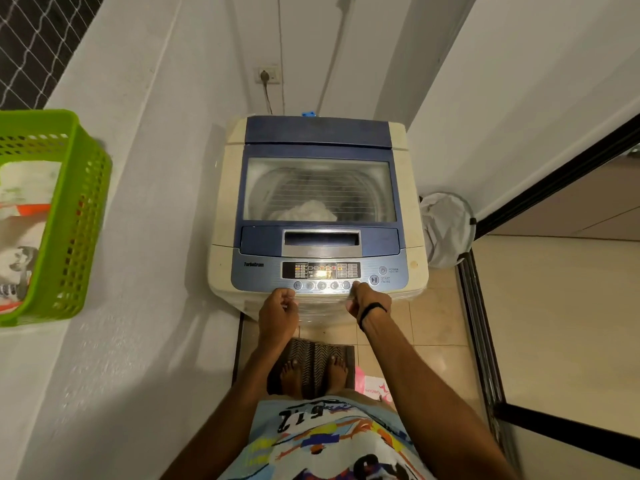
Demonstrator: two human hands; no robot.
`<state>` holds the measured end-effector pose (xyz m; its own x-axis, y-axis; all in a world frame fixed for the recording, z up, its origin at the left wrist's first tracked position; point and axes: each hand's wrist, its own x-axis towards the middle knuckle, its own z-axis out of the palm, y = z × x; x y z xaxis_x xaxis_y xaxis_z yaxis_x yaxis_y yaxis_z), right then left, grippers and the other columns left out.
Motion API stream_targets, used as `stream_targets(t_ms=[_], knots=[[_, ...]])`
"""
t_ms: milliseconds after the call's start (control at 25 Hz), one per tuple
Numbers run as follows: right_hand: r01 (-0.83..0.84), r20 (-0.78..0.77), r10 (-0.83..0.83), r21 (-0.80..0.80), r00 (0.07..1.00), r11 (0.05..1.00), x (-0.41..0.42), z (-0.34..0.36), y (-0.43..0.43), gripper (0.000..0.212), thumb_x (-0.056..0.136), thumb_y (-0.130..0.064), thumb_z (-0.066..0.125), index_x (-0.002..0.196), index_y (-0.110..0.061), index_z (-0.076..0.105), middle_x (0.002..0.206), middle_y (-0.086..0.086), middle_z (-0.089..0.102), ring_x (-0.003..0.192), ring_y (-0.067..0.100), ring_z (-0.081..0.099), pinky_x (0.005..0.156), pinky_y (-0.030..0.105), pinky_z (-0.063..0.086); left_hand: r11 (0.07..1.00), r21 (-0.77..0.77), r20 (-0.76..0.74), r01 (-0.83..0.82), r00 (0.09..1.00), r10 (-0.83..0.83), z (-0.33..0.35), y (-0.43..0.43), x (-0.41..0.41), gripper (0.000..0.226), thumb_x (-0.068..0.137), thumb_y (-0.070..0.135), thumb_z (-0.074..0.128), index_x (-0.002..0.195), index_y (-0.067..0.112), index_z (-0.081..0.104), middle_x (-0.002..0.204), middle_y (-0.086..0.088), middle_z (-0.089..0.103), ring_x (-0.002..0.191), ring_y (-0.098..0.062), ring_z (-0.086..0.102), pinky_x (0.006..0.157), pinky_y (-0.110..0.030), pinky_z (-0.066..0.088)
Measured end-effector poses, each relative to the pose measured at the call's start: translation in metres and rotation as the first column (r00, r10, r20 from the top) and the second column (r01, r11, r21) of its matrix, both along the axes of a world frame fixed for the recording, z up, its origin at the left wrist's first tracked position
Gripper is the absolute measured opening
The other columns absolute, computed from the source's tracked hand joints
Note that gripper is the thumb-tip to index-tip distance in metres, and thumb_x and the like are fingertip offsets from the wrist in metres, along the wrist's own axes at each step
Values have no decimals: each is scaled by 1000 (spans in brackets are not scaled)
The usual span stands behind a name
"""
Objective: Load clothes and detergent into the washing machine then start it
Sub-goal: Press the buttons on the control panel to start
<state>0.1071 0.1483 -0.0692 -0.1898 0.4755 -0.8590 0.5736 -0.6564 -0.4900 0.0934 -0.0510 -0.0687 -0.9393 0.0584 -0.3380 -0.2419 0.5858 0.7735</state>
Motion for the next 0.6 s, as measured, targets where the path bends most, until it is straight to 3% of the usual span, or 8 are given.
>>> stream_targets(t_ms=[80,160,280,600], knots=[[-8,-49,6,-38,999,999,8,2,1,25,79,-9,77,81,-1,54,73,12,68,59,21,60,67,36,56,1000,15,-24,-5,1000,5,2,2,1,17,93,7,59,108,10,65,101,0,67,88,-10,61,71,-12,45],[-123,-80,120,-37,990,992,22,-5,7,45,71,-36,87,79,-3,57,66,11,65,51,22,54,55,30,52,1000,17,-27,4,1000,-3,6,6,5,17,92,8,58,108,11,65,101,1,67,89,-11,61,74,-19,48],[-147,-69,150,46,986,988,41,-3,20,55,70,-56,81,78,-4,69,66,11,66,52,24,56,55,30,56,999,45,-23,7,1000,-6,7,8,12,17,93,9,59,109,11,65,102,2,66,91,-13,62,77,-22,49],[-121,-65,125,57,990,991,47,6,38,55,73,-59,78,81,-5,70,66,11,68,55,22,60,54,28,55,997,70,-66,27,998,-23,15,20,11,16,93,8,58,107,12,64,103,2,65,92,-13,61,76,-23,48]])
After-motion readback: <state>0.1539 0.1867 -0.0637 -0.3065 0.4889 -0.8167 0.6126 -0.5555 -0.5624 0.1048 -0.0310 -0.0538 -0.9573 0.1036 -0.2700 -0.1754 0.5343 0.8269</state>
